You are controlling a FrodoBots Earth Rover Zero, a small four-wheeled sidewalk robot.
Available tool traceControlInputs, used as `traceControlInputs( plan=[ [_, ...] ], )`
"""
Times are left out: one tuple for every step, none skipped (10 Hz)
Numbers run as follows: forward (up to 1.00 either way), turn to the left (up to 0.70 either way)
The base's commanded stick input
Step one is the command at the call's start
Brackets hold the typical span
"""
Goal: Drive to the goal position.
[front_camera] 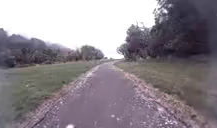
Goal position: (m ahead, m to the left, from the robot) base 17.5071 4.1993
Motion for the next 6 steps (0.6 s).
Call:
traceControlInputs(
  plan=[
    [0.85,0.00],
    [0.85,0.00],
    [0.85,0.00],
    [0.85,0.00],
    [0.85,0.00],
    [0.85,0.00]
  ],
)
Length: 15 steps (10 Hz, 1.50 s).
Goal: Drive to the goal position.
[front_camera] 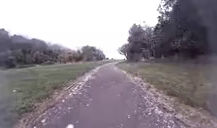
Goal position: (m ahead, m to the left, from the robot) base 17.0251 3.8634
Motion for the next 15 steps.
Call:
traceControlInputs(
  plan=[
    [0.85,0.00],
    [0.85,0.00],
    [0.85,0.00],
    [0.85,0.00],
    [0.85,0.00],
    [0.85,0.00],
    [0.85,0.00],
    [0.85,-0.34],
    [0.85,0.00],
    [0.85,0.00],
    [0.85,0.00],
    [0.85,0.00],
    [0.85,0.00],
    [0.85,0.00],
    [0.85,0.00]
  ],
)
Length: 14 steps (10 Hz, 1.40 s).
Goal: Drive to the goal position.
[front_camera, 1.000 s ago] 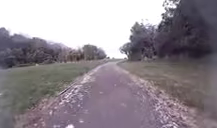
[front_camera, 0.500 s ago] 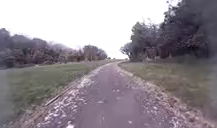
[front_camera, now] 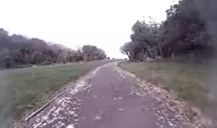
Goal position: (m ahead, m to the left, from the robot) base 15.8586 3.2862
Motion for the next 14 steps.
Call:
traceControlInputs(
  plan=[
    [0.85,0.00],
    [0.85,0.00],
    [0.85,0.00],
    [0.85,0.00],
    [0.85,0.00],
    [0.85,-0.01],
    [0.85,-0.02],
    [0.85,-0.02],
    [0.85,-0.02],
    [0.85,-0.02],
    [0.85,-0.02],
    [0.85,-0.02],
    [0.85,-0.02],
    [0.85,-0.02]
  ],
)
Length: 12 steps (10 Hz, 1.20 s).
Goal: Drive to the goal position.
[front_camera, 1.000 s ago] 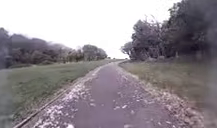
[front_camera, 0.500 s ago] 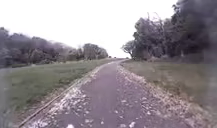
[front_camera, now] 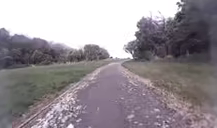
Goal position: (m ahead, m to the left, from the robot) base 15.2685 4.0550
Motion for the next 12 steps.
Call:
traceControlInputs(
  plan=[
    [0.85,-0.02],
    [0.85,-0.02],
    [0.85,-0.02],
    [0.85,-0.02],
    [0.85,-0.02],
    [0.85,-0.02],
    [0.85,-0.02],
    [0.85,-0.02],
    [0.85,-0.02],
    [0.85,-0.02],
    [0.85,-0.02],
    [0.85,-0.14]
  ],
)
